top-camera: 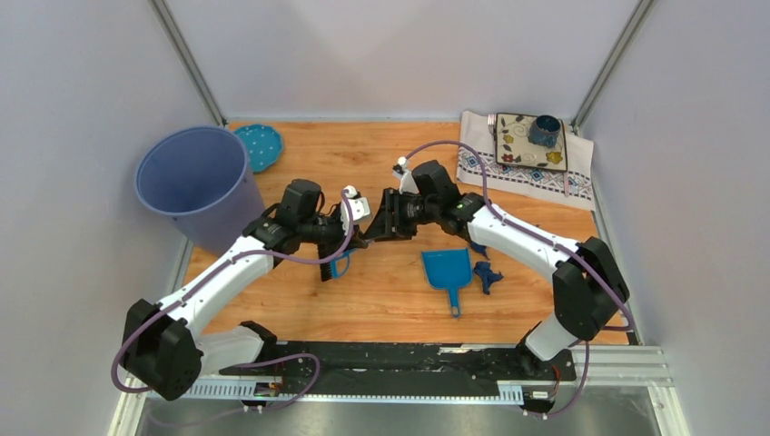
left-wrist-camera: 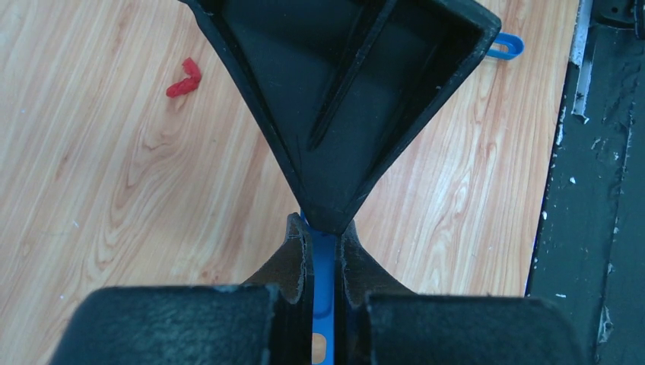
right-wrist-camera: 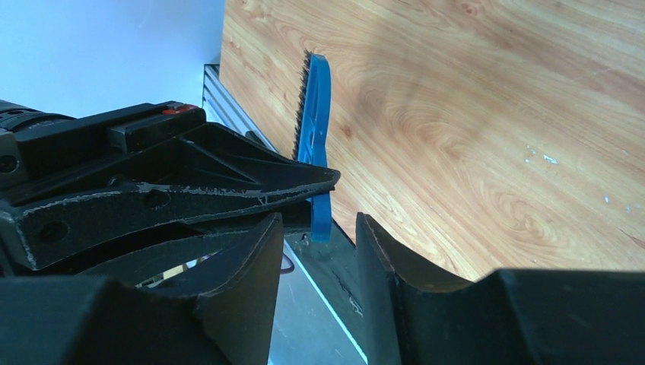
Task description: Sweep away the paper scraps from the table
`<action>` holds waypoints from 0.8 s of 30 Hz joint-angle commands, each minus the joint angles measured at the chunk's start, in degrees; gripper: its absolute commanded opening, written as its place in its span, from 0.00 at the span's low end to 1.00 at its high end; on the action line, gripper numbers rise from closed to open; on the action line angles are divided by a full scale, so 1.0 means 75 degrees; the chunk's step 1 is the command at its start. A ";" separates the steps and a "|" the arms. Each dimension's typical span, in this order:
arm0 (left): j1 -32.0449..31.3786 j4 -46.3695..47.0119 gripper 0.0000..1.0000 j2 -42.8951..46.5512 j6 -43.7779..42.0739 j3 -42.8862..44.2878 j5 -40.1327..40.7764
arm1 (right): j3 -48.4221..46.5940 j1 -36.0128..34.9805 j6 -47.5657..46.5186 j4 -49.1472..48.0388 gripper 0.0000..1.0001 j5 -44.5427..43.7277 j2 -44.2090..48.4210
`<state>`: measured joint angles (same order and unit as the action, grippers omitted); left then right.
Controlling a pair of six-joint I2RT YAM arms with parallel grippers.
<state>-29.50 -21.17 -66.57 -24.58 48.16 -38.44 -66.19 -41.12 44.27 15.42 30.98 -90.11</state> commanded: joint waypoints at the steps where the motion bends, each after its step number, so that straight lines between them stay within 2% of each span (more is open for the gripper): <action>1: -0.0005 0.0256 0.00 0.0051 0.0066 0.0282 -0.0231 | -0.0233 -0.0083 0.0238 -0.0697 0.43 0.0381 -0.0091; 9: -0.0016 0.0549 0.00 -0.0019 0.0230 0.0282 -0.0266 | -0.0327 -0.0165 0.0448 -0.0930 0.38 0.0357 -0.0548; 16: -0.0016 0.0514 0.00 0.0051 0.0137 0.0188 -0.0290 | -0.0186 -0.0060 0.0660 -0.1083 0.26 0.0147 -0.0432; 24: -0.0005 0.0690 0.00 0.0028 0.0090 0.0223 -0.0207 | 0.0165 -0.0072 0.0823 -0.1200 0.27 -0.0088 -0.0291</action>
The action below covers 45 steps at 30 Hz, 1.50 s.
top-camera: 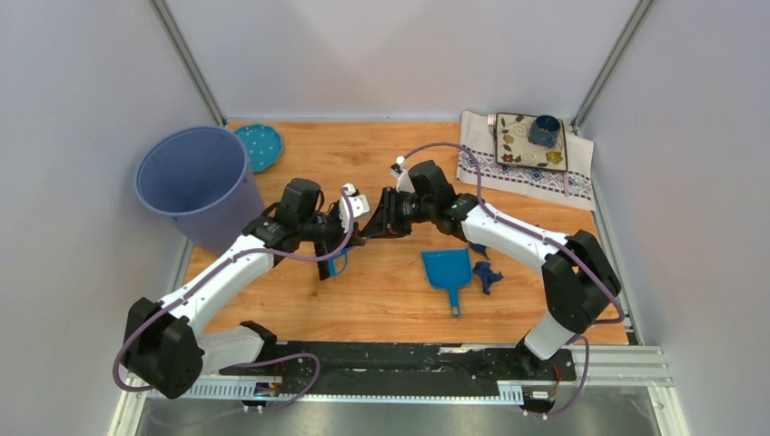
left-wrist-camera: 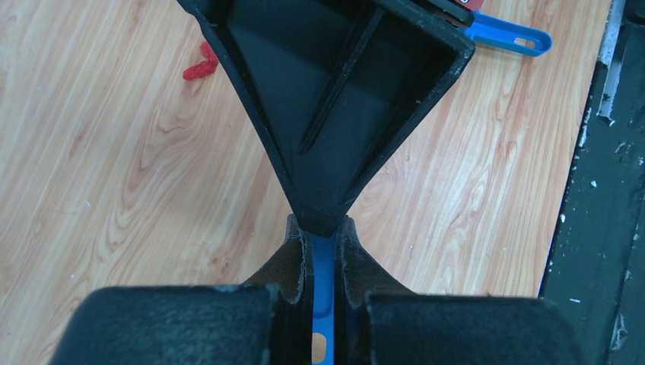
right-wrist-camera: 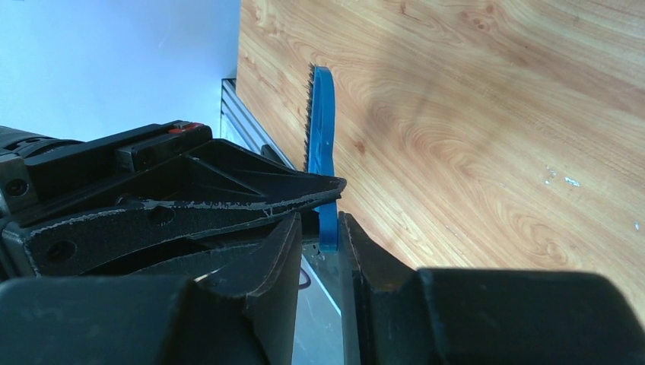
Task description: Sweep away the paper scraps from the table
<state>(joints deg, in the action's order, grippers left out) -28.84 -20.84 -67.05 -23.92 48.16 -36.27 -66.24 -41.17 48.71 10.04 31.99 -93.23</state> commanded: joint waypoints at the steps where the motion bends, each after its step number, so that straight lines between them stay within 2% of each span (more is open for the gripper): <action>1: -0.0092 0.0658 0.00 0.0103 -0.0009 0.0223 -0.0589 | 0.0160 -0.0077 0.0279 -0.0507 0.27 -0.0210 0.0103; 8: -0.0092 0.0845 0.00 0.0162 0.0061 0.0211 -0.0496 | 0.0019 -0.0089 0.0489 -0.0483 0.27 -0.0316 -0.0190; 9: -0.0092 0.0857 0.00 0.0174 0.0061 0.0211 -0.0473 | 0.0031 -0.0089 0.0513 -0.0611 0.22 -0.0246 -0.0202; 10: -0.0092 0.0880 0.00 0.0174 0.0061 0.0200 -0.0472 | 0.0100 -0.0101 0.0548 -0.0682 0.07 -0.0211 -0.0202; 11: -0.0092 0.0892 0.00 0.0174 0.0061 0.0200 -0.0472 | 0.0113 -0.0101 0.0572 -0.0718 0.00 -0.0187 -0.0190; 18: -0.0092 0.0857 0.00 0.0209 -0.0090 0.0059 -0.0531 | 0.0324 -0.0101 0.0210 -0.0310 0.00 -0.0794 0.0547; 19: -0.0092 0.0741 0.03 0.0209 -0.0173 0.0036 -0.0543 | 0.0301 -0.0101 0.0023 -0.0192 0.00 -0.0877 0.0641; 20: -0.0092 0.0682 0.22 0.0221 -0.0232 -0.0034 -0.0543 | 0.0231 -0.0112 -0.0083 -0.0075 0.00 -0.0948 0.0746; 23: -0.0092 0.0447 0.50 0.0279 -0.0618 -0.0221 -0.0625 | 0.0067 -0.0124 -0.0447 0.0382 0.00 -0.1077 0.1040; 26: -0.0081 0.0213 0.56 0.0303 -0.1169 -0.0432 -0.0648 | -0.0133 -0.0148 -0.0693 0.0770 0.00 -0.1113 0.1181; 28: -0.0081 0.0224 0.56 0.0303 -0.1497 -0.0550 -0.0508 | -0.0192 -0.0171 -0.0717 0.0864 0.00 -0.1078 0.1239; 31: -0.0092 0.0410 0.54 0.0268 -0.1662 -0.0679 -0.0239 | -0.0274 -0.0218 -0.0775 0.0981 0.00 -0.1007 0.1216; 34: -0.0080 0.0540 0.34 0.0244 -0.1662 -0.0726 -0.0191 | -0.0274 -0.0230 -0.0811 0.0993 0.00 -0.0914 0.1216; 35: -0.0080 0.0564 0.17 0.0244 -0.1639 -0.0703 -0.0203 | -0.0262 -0.0230 -0.0811 0.0993 0.00 -0.0902 0.1216; 37: -0.0080 0.0564 0.00 0.0244 -0.1592 -0.0668 -0.0320 | -0.0250 -0.0230 -0.0834 0.0981 0.00 -0.0913 0.1228; 40: -0.0081 0.0529 0.00 0.0256 -0.1533 -0.0609 -0.0425 | -0.0215 -0.0230 -0.0881 0.0923 0.01 -0.0867 0.1239; 41: -0.0092 0.0517 0.00 0.0244 -0.1521 -0.0586 -0.0437 | -0.0227 -0.0230 -0.0893 0.0934 0.12 -0.0832 0.1216; 42: -0.0092 0.0505 0.00 0.0244 -0.1475 -0.0574 -0.0495 | -0.0227 -0.0230 -0.0893 0.0923 0.37 -0.0773 0.1146; 43: -0.0092 0.0494 0.00 0.0244 -0.1463 -0.0539 -0.0531 | -0.0204 -0.0253 -0.0800 0.0876 0.45 -0.0773 0.1088; 45: -0.0081 0.0517 0.00 0.0221 -0.1265 -0.0481 -0.0647 | -0.0157 -0.0300 -0.0683 0.0747 0.55 -0.0866 0.0913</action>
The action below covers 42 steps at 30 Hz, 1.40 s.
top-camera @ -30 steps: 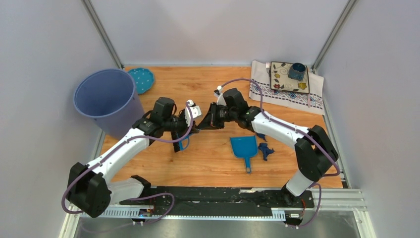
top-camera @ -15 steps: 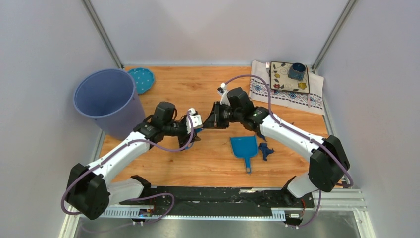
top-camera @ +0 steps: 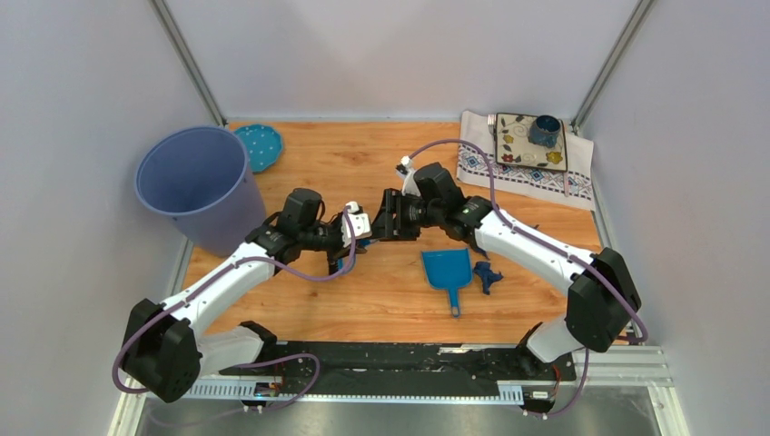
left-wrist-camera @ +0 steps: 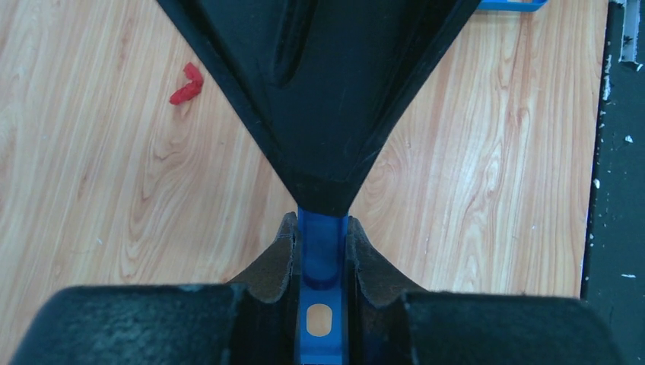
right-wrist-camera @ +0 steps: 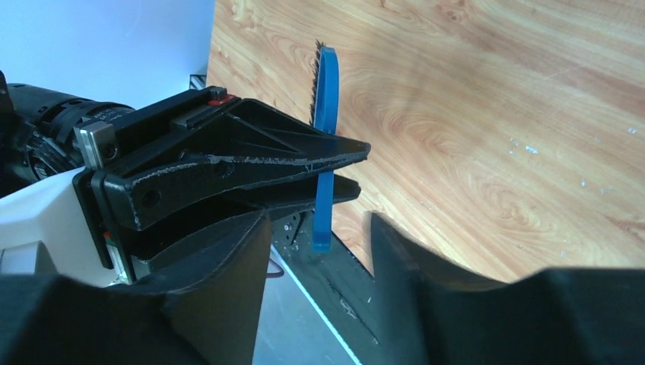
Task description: Sweep away the paper scraps from the table
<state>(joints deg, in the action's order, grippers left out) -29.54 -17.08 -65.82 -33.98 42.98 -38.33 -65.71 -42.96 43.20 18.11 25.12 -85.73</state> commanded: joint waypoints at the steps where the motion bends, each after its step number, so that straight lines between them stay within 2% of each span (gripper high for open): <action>1: 0.0013 0.0027 0.00 0.0034 0.0147 0.0269 -0.0421 | -0.0238 -0.0073 0.0087 -0.0375 0.56 0.0014 -0.0158; 5: 0.0013 0.0086 0.00 0.0011 0.0440 0.0316 -0.0585 | -0.0355 -0.0178 0.0169 -0.0586 0.54 -0.0139 -0.0358; 8: 0.0001 0.0074 0.00 -0.0001 0.0429 0.0316 -0.0503 | -0.0449 -0.0202 0.0146 -0.0633 0.42 -0.0163 -0.0393; 9: 0.0013 0.0074 0.00 -0.0001 0.0440 0.0316 -0.0457 | -0.0461 -0.0190 0.0146 -0.0610 0.34 -0.0139 -0.0393; 11: 0.0001 0.0086 0.00 -0.0001 0.0475 0.0316 -0.0410 | -0.0449 -0.0190 0.0146 -0.0587 0.28 -0.0104 -0.0393; 14: 0.0001 0.0145 0.00 -0.0024 0.0592 0.0363 -0.0351 | -0.0356 -0.0202 0.0111 -0.0563 0.03 -0.0010 -0.0405; 15: 0.0013 0.0203 0.00 -0.0036 0.0662 0.0374 -0.0339 | -0.0344 -0.0179 0.0053 -0.0540 0.00 0.0025 -0.0382; 16: 0.0013 0.0261 0.00 -0.0048 0.0756 0.0386 -0.0281 | -0.0309 -0.0178 -0.0017 -0.0505 0.00 -0.0010 -0.0335; 17: 0.0013 0.0331 0.06 -0.0048 0.1082 0.0375 -0.0188 | -0.0309 -0.0155 -0.0111 -0.0284 0.00 -0.0080 -0.0137; 18: 0.0013 0.0564 0.18 -0.0036 0.1317 0.0375 0.0115 | -0.0332 -0.0027 -0.0367 -0.0073 0.00 -0.0394 0.0004; 19: 0.0001 0.0671 0.39 -0.0025 0.1586 0.0363 0.0350 | -0.0378 0.0067 -0.0532 0.0219 0.00 -0.0640 0.0203; 21: 0.0001 0.0963 0.65 -0.0001 0.2663 0.0409 0.1144 | -0.0601 0.0429 -0.1092 0.1203 0.00 -0.1620 0.0845; 22: 0.0013 0.1023 0.69 -0.0001 0.3050 0.0468 0.1381 | -0.0683 0.0535 -0.1270 0.1531 0.00 -0.1987 0.1058; 24: 0.0001 0.1094 0.74 -0.0013 0.4187 0.0515 0.1861 | -0.0976 0.0781 -0.1633 0.2306 0.00 -0.3120 0.1747; 26: -0.0011 0.1024 0.75 -0.0071 0.5191 0.0620 0.2039 | -0.1175 0.0934 -0.2044 0.2972 0.00 -0.3861 0.2148; 27: -0.0069 0.0873 0.75 -0.0153 0.5419 0.0655 0.2179 | -0.1350 0.1155 -0.2161 0.3208 0.00 -0.4376 0.2324; 30: -0.0665 0.0405 0.77 -0.0421 0.5924 0.0855 0.2670 | -0.1422 0.1764 -0.2502 0.3936 0.00 -0.4918 0.2875; 31: -0.1131 0.0286 0.83 -0.0527 0.6018 0.0971 0.2765 | -0.1399 0.1918 -0.2560 0.4065 0.00 -0.5013 0.3132; 36: -0.2820 -0.0439 0.84 -0.1824 0.6802 0.1627 0.3794 | -0.0954 0.2796 -0.2737 0.4370 0.00 -0.4886 0.3813; 40: -0.4050 -0.1482 0.84 -0.3303 0.8008 0.3146 0.5073 | -0.0719 0.3056 -0.2795 0.4558 0.00 -0.4780 0.4036; 41: -0.4204 -0.1681 0.84 -0.3631 0.8428 0.3488 0.5121 | -0.0672 0.3056 -0.2830 0.4651 0.00 -0.4780 0.4060; 42: -0.4345 -0.2089 0.84 -0.4260 0.8583 0.3863 0.5609 | -0.0649 0.3079 -0.2865 0.4687 0.00 -0.4756 0.4106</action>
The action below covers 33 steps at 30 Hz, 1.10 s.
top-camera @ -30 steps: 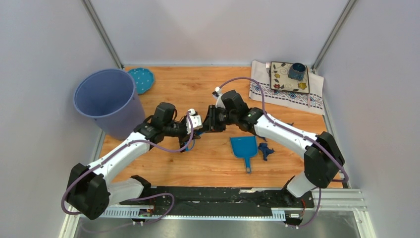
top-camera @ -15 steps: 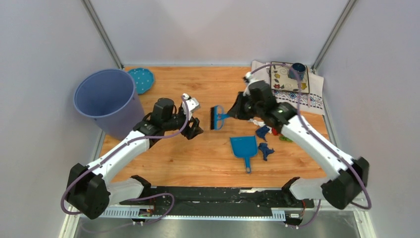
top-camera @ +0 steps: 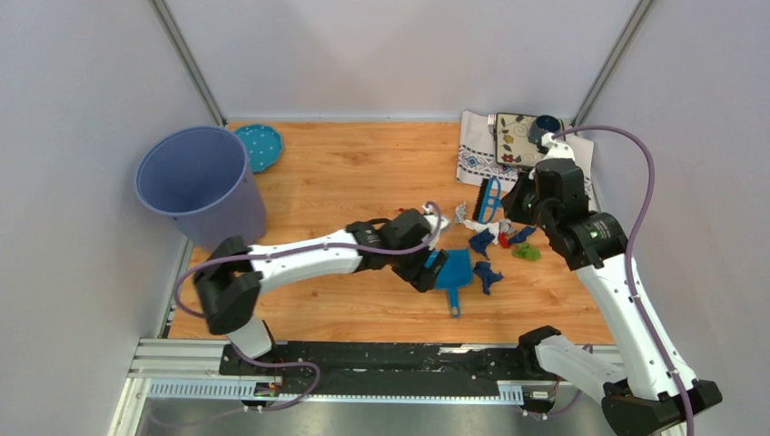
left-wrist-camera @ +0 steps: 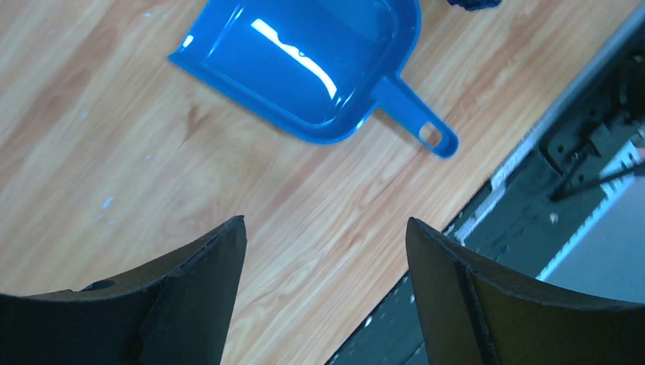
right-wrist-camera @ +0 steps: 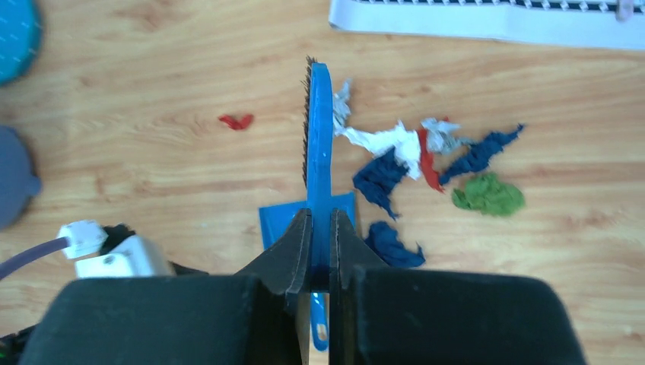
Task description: Sweep away the paper scraps from the table
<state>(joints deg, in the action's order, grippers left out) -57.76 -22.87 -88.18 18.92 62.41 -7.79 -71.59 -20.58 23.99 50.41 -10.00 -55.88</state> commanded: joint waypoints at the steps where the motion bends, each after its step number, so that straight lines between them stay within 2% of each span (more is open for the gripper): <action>1: -0.0839 -0.1507 0.84 -0.1599 0.1683 0.2030 0.1775 | 0.0147 0.0095 -0.0339 0.0415 0.00 -0.0061 0.0138; 4: -0.1076 -0.2514 0.85 -0.2864 0.2466 0.3624 0.2619 | 0.0171 0.0142 -0.0444 0.0497 0.00 -0.0015 0.0243; 7: -0.1111 -0.3067 0.85 -0.3616 0.2960 0.4437 0.2505 | 0.0182 0.0166 -0.0596 0.0626 0.00 -0.0073 0.0395; 15: -0.1662 -0.3454 0.86 -0.4343 0.3290 0.4745 0.2609 | 0.0358 0.0295 -0.0796 0.0731 0.00 -0.0155 0.0653; 23: -0.2002 -0.3384 0.86 -0.4168 0.3501 0.4381 0.2411 | 0.0452 0.0330 -0.0902 0.0731 0.00 0.0032 0.0759; 33: -0.2061 -0.3431 0.88 -0.4730 0.3571 0.5317 0.2117 | 0.0639 0.0330 -0.0913 0.0778 0.00 0.0126 0.1017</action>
<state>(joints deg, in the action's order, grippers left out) -73.06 -48.14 -122.13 44.16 97.54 9.87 -67.31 -18.44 18.33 56.82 -9.39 -49.45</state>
